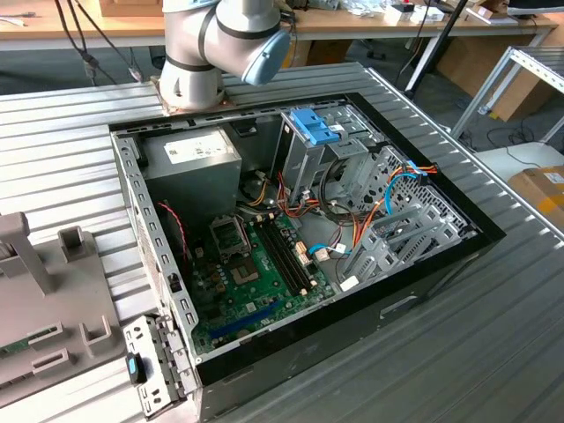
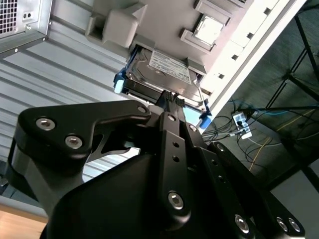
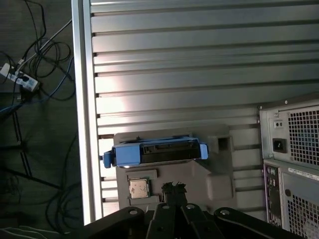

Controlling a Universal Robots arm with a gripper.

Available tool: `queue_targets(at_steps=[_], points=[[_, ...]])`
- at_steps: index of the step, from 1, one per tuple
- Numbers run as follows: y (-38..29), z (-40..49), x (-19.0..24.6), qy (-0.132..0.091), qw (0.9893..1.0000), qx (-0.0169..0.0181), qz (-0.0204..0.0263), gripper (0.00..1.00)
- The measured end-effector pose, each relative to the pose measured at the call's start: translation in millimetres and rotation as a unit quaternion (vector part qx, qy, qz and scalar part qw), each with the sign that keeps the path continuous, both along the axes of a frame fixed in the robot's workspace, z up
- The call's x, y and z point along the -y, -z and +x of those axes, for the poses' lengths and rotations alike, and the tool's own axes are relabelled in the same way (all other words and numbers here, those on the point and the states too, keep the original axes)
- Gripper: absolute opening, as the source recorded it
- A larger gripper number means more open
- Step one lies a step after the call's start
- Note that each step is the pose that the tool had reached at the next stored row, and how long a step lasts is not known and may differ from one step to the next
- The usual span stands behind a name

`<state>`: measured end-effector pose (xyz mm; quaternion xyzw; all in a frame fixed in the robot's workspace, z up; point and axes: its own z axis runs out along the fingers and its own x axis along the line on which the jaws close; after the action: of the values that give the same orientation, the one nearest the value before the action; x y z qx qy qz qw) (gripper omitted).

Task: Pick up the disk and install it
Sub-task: 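Reach for the disk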

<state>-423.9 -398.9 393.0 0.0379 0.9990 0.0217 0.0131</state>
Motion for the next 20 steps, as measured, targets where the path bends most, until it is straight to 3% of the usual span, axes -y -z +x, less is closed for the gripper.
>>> queue_targets(at_steps=[10,20], points=[[-0.1,-32.7,0.0,0.0,1.0,-0.0001,0.0,0.11],[-0.1,-42.7,0.0,0.0,1.0,-0.0001,0.0,0.11]])
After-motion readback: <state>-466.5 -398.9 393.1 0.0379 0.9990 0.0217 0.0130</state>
